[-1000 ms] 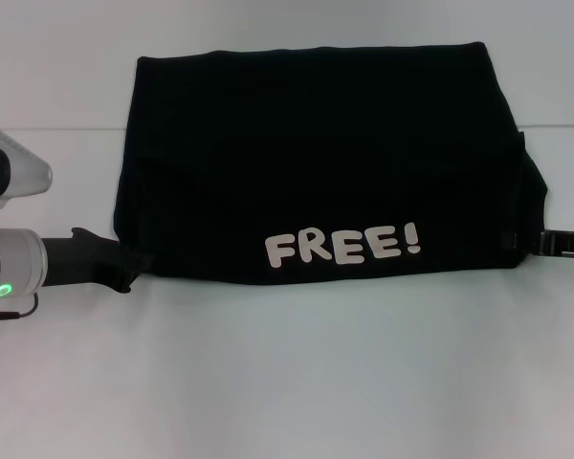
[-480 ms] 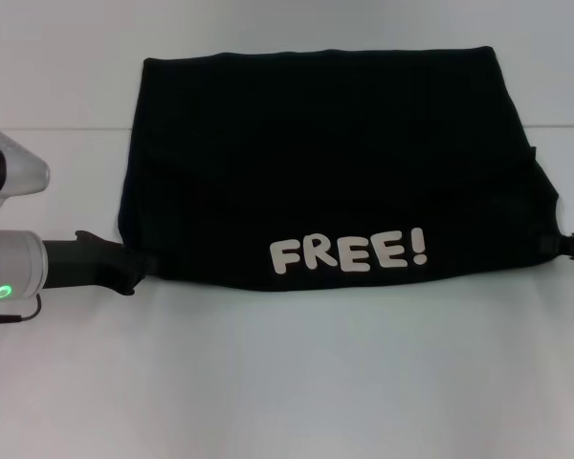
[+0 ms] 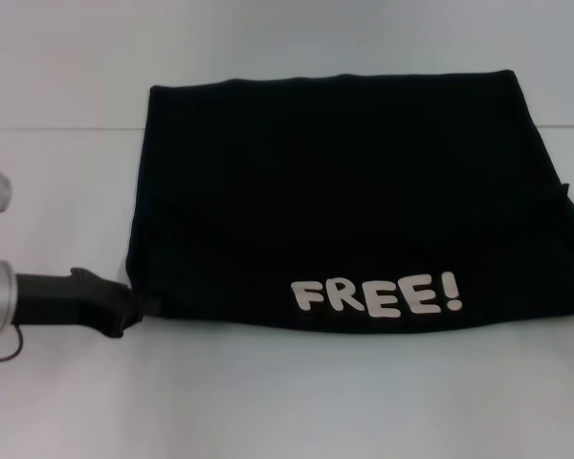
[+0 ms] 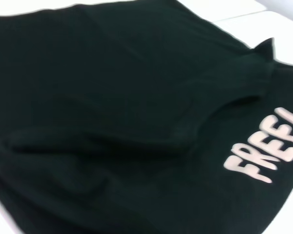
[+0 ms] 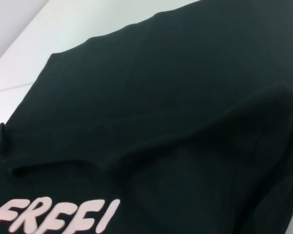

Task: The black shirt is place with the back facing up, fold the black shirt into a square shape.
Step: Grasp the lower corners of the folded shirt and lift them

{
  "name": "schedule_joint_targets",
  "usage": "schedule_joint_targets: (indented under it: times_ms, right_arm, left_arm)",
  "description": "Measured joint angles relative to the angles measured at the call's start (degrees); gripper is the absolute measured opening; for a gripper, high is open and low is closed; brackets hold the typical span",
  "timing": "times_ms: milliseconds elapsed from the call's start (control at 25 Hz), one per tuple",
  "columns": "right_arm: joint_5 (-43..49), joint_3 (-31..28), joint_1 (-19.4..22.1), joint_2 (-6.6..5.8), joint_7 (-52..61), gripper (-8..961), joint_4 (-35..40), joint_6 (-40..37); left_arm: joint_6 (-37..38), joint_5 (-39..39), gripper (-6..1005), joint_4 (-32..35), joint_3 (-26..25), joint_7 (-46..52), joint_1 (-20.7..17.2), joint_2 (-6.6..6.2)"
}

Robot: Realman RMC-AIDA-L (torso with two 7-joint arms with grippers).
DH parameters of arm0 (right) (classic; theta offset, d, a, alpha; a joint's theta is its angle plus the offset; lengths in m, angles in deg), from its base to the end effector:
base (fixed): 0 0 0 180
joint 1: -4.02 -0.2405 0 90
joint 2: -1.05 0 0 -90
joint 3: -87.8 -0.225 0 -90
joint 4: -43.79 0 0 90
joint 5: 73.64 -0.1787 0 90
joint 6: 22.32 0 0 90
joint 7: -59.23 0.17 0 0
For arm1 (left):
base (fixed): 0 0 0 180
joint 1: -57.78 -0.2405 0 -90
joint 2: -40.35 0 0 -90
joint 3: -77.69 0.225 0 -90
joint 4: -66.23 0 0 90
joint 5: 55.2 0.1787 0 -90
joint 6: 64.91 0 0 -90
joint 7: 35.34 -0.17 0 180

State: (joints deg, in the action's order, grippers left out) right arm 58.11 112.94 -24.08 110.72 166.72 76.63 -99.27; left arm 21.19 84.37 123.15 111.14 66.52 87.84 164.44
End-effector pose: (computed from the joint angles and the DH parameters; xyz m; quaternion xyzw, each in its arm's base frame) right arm 0.3215 0.3106 0.0552 -0.8009 0.5245 0.1497 0.2469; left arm -0.2493 0.3070 0.0068 -0.9152 -0.3497 -0.0746 0.1857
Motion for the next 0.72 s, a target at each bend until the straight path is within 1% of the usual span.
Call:
schedule_joint_targets:
  times_ms: [120,320,560,720]
  right_arm:
    - [-0.01,0.00,2.18,-0.10,-0.37,41,2.39,-3.02]
    - [0.51,0.02,4.60,-0.24,-1.32,41,5.34,-7.60]
    - [2.76,0.01,7.04,-0.45,-2.90,40,7.90,-14.80]
    - [3.30,-0.03,9.23,-0.45,-4.04,41,9.49,-18.99]
  left_arm:
    - [6.40,0.02,6,1.74,-1.96,-0.19,-1.03,0.04]
    - [13.52,1.07,6,2.36,-2.78,-1.09,-2.33,-0.02]
    - [20.19,2.75,6,2.54,-3.29,-1.32,-3.70,0.09]
    - [22.68,3.05,6,2.73,-3.31,-1.40,-4.80,0.10]
